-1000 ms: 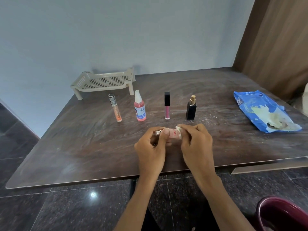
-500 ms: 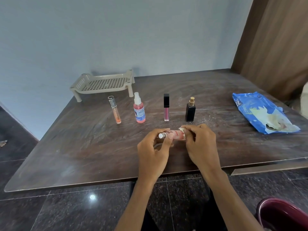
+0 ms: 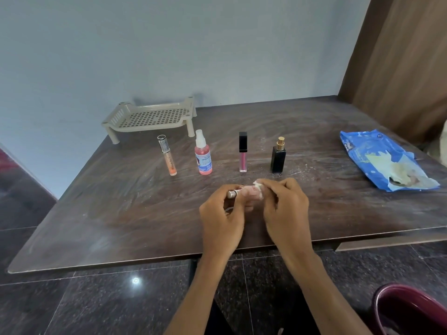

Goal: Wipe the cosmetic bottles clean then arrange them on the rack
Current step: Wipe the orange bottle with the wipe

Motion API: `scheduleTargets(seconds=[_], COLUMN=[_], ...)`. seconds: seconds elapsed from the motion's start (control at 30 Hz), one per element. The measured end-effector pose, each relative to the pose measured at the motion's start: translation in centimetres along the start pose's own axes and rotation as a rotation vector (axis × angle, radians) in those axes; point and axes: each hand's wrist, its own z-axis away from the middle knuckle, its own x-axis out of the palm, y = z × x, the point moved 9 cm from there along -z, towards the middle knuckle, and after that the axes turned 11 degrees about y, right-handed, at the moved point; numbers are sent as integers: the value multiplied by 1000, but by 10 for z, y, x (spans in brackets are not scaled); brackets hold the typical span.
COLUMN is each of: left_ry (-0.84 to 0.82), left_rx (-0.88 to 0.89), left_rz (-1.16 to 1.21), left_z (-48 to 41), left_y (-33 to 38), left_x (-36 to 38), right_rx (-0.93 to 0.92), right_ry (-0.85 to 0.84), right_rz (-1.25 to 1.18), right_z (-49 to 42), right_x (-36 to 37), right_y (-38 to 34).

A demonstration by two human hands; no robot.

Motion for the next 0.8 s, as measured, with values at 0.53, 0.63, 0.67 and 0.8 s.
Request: scheduleTargets(seconds=[0.53,0.63,0.67,0.8], left_ry=[7,14,12,31], left_rx=[-40,-74,-86,-84], left_rz=[-46,-7,4,18], left_z=[-1,0,0,1], left_y=[-9,-7,-8,-6], left_x=[1,0,1,2], right_rx=[-29,-3,14,81], right_ry=[-4,27,38,33], right_rz=[-70,-20,1,74], right_z=[9,7,5,-1], right_x=[5,0,-2,-7], right_y=[-23,-8,-1,20])
